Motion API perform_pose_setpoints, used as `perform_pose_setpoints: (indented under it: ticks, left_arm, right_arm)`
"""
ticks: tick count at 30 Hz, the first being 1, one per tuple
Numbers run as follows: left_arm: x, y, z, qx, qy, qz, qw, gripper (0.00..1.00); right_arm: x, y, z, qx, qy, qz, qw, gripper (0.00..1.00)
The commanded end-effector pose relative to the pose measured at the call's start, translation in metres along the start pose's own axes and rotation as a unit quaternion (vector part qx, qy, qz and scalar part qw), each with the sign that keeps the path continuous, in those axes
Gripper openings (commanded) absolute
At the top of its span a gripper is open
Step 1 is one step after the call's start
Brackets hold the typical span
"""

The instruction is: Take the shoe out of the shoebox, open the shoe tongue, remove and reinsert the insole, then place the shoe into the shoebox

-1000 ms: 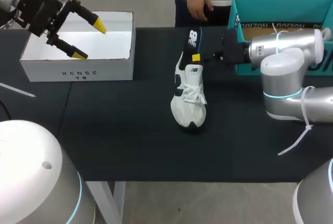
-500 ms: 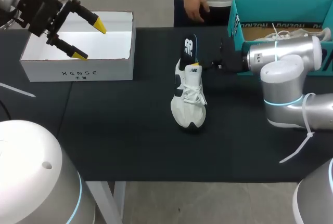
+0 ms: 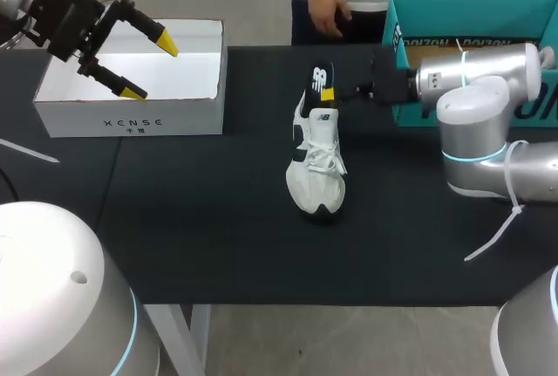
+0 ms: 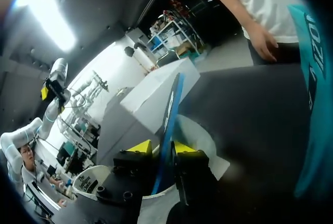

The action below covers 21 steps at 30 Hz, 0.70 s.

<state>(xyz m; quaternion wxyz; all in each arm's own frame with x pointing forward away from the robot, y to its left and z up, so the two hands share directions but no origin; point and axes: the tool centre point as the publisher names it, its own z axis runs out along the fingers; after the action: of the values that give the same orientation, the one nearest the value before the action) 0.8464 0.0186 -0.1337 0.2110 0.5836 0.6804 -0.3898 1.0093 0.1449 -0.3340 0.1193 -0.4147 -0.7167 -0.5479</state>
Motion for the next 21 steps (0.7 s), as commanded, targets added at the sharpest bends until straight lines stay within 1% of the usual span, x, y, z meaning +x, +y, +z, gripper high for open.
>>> perform_pose_setpoints:
  ticks: [1,11,18,19,20,21]
  left_arm:
    - [0.0,0.0,0.0,0.0,0.002,0.0,1.0,1.0]
    - [0.0,0.0,0.0,0.0,0.002,0.0,1.0,1.0]
    - [0.0,0.0,0.0,0.0,0.002,0.0,1.0,1.0]
    - [0.0,0.0,0.0,0.0,0.002,0.0,1.0,1.0]
    - [0.0,0.0,0.0,0.0,0.002,0.0,1.0,1.0]
    - [0.0,0.0,0.0,0.0,0.002,0.0,1.0,1.0]
  right_arm:
    - [-0.003,0.003,0.004,0.005,0.0,0.001,1.0,0.0]
    - [0.008,-0.023,0.004,0.014,0.006,0.016,1.0,0.0]
    - [0.008,-0.027,0.003,0.017,0.006,0.023,1.0,0.0]
    - [0.007,-0.026,0.003,0.017,0.005,0.023,1.0,0.11]
    - [0.005,-0.022,0.002,0.017,0.004,0.022,1.0,0.29]
    - [0.004,-0.018,0.002,0.017,0.002,0.02,1.0,0.31]
